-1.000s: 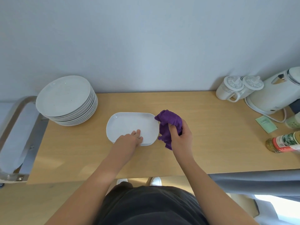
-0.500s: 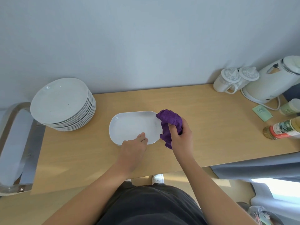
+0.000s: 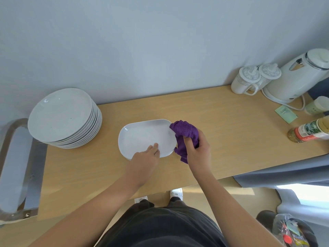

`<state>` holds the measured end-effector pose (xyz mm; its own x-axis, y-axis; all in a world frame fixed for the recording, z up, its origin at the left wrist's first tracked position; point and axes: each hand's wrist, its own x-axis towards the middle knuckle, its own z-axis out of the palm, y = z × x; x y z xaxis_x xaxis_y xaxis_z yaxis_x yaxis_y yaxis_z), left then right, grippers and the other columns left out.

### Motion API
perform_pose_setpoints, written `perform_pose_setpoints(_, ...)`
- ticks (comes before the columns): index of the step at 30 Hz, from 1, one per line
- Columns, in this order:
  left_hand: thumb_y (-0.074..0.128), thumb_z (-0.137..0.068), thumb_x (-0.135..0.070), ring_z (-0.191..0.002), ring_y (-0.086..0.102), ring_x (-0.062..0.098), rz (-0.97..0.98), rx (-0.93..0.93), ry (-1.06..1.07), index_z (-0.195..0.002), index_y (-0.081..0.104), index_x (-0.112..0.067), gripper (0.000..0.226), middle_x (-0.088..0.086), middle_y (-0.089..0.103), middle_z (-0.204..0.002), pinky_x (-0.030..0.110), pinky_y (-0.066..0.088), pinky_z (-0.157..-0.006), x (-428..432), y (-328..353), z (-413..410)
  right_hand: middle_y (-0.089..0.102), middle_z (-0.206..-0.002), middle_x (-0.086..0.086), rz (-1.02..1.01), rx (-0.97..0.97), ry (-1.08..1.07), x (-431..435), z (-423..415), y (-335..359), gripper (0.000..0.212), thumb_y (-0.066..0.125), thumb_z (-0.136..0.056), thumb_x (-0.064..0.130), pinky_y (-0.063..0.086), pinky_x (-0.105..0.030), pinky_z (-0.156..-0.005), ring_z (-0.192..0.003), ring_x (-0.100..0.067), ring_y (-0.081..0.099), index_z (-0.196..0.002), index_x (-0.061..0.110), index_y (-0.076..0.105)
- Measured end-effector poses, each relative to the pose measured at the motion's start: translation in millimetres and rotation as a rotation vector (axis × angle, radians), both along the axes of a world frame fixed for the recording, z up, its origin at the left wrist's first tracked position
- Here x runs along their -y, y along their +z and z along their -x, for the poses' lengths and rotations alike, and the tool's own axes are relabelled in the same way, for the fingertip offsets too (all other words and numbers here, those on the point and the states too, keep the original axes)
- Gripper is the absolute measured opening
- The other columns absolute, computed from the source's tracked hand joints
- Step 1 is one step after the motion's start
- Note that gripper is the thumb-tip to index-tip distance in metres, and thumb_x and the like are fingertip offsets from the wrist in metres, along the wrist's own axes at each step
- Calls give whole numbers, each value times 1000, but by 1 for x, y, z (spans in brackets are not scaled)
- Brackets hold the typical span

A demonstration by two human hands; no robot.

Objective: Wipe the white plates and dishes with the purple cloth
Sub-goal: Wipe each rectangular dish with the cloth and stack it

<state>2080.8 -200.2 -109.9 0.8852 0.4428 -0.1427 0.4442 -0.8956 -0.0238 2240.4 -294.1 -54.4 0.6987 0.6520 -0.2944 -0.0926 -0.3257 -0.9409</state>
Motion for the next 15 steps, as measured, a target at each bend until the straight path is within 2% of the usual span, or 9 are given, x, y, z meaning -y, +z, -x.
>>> perform_pose_setpoints(2,63,-47,5,-50,64,19,-54,77,-32,-90,77,-3,46,10,74,-103,21,35,-34,5,0,4,64,-73,21,-4,6,-3,1,1,0,24,53,-100,11,59,-55,-59,-63,-3,68,-117,25,64)
perform_pose_setpoints(4,74,-54,5,-67,71,19,-44,200,-19,-95,76,-3,41,8,73,-104,25,44,-39,7,-5,7,64,-74,16,3,46,-17,2,1,-2,25,54,-99,11,57,-55,-56,-61,-2,65,-117,25,65)
perform_pose_setpoints(6,80,-64,1,-87,73,20,-12,322,11,-97,75,-4,34,7,73,-106,29,55,-49,9,-11,10,63,-79,8,10,67,-34,2,1,-5,26,55,-98,13,58,-51,-52,-65,-11,65,-115,29,66)
perform_pose_setpoints(8,73,-73,-1,-105,69,30,-24,324,35,-95,72,-5,23,14,69,-116,36,61,-61,13,-12,9,64,-82,7,9,46,-46,3,0,-7,26,55,-98,14,60,-41,-52,-73,-24,68,-114,31,66)
perform_pose_setpoints(9,66,-76,-1,-114,64,38,-25,293,53,-94,69,-6,19,19,65,-125,44,61,-70,13,-12,7,64,-82,8,11,39,-48,3,0,-7,26,55,-98,14,59,-38,-53,-72,-24,70,-114,31,66)
perform_pose_setpoints(11,67,-72,-1,-119,57,50,-14,192,92,-97,57,-11,28,27,57,-133,57,55,-84,8,-14,4,65,-79,11,21,39,-38,3,0,-6,26,54,-99,14,61,-39,-57,-66,-17,71,-116,30,65)
perform_pose_setpoints(12,73,-68,2,-116,58,51,-8,142,95,-99,51,-13,41,28,58,-131,59,54,-85,4,-15,3,66,-79,11,20,35,-34,3,0,-6,25,54,-99,15,61,-40,-59,-65,-16,72,-117,30,65)
perform_pose_setpoints(15,88,-55,4,-108,64,47,24,73,31,-103,47,-17,67,24,64,-121,54,57,-81,-3,-14,6,66,-82,6,-7,25,-46,3,0,-5,23,55,-100,16,61,-41,-56,-65,-17,70,-114,30,65)
